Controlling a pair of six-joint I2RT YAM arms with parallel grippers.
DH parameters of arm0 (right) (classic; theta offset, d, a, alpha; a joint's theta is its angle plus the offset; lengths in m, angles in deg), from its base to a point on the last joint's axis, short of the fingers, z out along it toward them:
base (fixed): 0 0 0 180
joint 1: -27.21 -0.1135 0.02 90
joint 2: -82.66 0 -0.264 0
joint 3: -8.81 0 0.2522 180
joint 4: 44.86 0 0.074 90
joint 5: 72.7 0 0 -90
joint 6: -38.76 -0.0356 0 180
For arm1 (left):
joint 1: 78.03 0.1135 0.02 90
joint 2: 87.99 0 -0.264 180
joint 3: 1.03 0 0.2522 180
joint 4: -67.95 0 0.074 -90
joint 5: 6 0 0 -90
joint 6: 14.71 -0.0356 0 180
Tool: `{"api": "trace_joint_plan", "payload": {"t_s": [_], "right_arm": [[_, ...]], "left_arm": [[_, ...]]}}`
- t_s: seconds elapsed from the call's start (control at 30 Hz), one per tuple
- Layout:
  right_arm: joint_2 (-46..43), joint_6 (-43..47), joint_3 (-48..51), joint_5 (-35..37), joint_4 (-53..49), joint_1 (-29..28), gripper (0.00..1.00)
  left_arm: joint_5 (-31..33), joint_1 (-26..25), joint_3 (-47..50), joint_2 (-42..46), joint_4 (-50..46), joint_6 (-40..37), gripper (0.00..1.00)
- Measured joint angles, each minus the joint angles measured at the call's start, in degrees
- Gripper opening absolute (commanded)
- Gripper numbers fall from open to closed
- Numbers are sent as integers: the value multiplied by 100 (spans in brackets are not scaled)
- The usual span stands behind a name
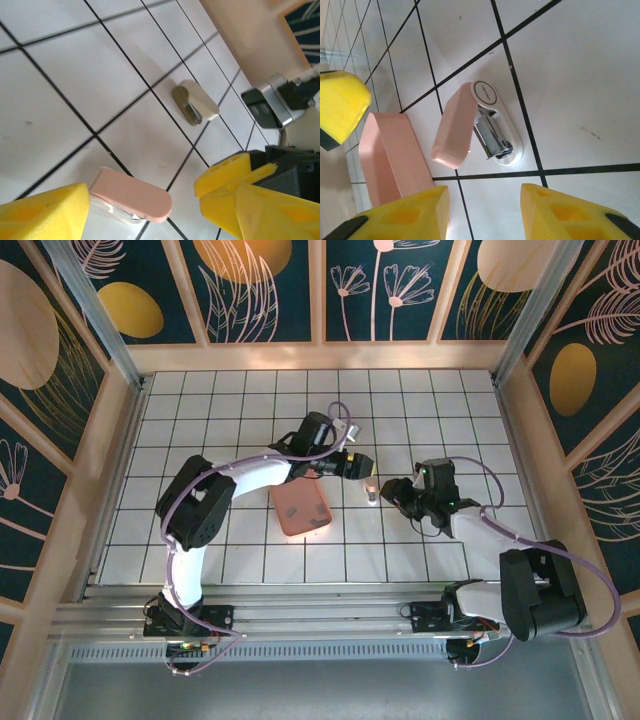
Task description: Load the staples into the stapler
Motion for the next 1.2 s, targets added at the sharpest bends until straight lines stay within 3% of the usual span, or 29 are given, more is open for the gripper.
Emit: {"api": "trace_joint_plan", "payload": {"t_s": [0.8,1.2], "right_arm": [[1250,225,-481,-376,131,0,37],[1473,256,-389,-374,476,-7,27]], "left_arm": [[328,146,271,212,144,168,76],[435,146,304,227,151,166,76]]}}
